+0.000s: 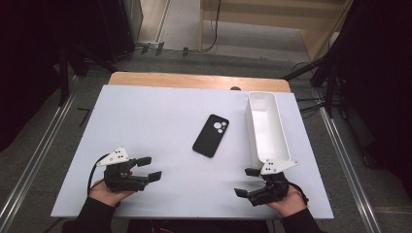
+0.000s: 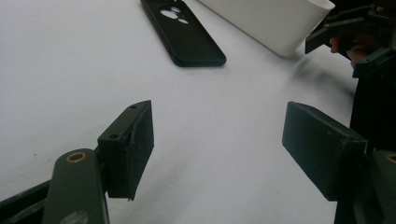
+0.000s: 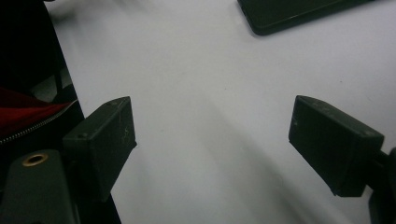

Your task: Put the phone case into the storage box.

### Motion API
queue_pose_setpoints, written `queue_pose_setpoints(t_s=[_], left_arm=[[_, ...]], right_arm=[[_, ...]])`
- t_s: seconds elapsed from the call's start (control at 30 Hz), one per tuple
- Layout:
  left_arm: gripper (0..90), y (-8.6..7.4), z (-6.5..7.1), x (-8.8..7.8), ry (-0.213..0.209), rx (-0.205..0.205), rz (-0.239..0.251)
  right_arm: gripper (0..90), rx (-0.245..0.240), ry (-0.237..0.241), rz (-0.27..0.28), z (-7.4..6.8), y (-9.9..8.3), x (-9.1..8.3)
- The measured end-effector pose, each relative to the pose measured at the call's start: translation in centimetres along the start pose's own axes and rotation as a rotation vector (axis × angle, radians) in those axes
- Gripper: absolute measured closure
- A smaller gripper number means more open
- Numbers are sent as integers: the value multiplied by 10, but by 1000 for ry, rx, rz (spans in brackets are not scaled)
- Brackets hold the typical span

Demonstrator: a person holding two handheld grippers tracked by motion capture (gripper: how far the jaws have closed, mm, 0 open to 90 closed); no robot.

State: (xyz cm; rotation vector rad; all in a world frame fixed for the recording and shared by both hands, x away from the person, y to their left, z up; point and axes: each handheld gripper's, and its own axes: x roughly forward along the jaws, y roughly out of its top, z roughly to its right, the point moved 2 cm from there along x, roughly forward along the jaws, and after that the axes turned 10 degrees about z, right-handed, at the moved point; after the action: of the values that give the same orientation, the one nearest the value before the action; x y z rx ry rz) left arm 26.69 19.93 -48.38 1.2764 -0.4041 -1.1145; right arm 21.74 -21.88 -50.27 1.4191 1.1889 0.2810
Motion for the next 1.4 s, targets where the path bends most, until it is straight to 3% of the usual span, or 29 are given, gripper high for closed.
queue_pose_setpoints(t_s=[0.23, 0.53, 1.23, 1.4], left_arm=[[250, 6, -1, -2, 53, -18, 26], [250, 8, -1, 4, 96, -1, 49], [250, 13, 3, 30, 61, 22, 34], [250, 15, 6, 35, 71, 54, 23]], right_arm=[[132, 1, -3, -3, -1, 0, 0], [132, 4, -5, -7, -1, 0, 1], [132, -2, -3, -8, -1, -1, 1], [132, -6, -4, -5, -1, -1, 1]])
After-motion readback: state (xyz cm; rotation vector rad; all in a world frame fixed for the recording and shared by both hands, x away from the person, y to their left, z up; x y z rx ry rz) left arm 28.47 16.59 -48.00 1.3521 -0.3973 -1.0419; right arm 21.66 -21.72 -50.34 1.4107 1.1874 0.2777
